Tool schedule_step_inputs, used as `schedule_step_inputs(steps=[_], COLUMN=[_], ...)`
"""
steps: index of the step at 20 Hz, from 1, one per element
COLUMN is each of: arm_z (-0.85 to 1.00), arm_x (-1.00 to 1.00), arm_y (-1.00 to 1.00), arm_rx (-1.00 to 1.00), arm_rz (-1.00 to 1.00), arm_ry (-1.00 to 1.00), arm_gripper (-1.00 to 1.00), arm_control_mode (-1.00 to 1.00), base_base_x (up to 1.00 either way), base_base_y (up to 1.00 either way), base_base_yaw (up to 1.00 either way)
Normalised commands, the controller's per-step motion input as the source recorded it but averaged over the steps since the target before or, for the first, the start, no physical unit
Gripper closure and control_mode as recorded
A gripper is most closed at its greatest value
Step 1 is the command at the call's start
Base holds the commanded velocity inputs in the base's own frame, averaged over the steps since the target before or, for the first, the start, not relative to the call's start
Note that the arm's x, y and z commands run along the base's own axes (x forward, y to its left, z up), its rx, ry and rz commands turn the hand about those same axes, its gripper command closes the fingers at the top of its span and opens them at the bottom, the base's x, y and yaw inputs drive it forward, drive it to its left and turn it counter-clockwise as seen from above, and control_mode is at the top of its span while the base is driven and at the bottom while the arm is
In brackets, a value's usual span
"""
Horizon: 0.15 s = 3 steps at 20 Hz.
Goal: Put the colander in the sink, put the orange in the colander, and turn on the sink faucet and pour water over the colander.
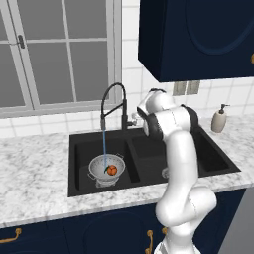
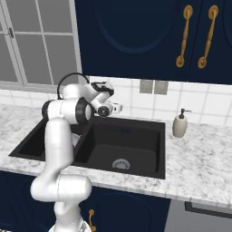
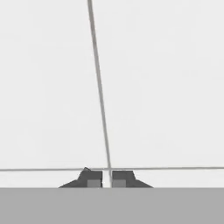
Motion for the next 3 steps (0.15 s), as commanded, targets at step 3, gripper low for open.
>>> schedule_step_inputs(steps=[3], arm_z=[0.07], arm_x=[-0.23], arm_y=[-0.12], arm_rx=[0.03], arm_rz=[-0.01], arm_ry=[0.01], arm_gripper=[1.00], arm_control_mode=[-1.00], base_base_x=[0.00], base_base_y=[0.00], base_base_yaw=[0.00])
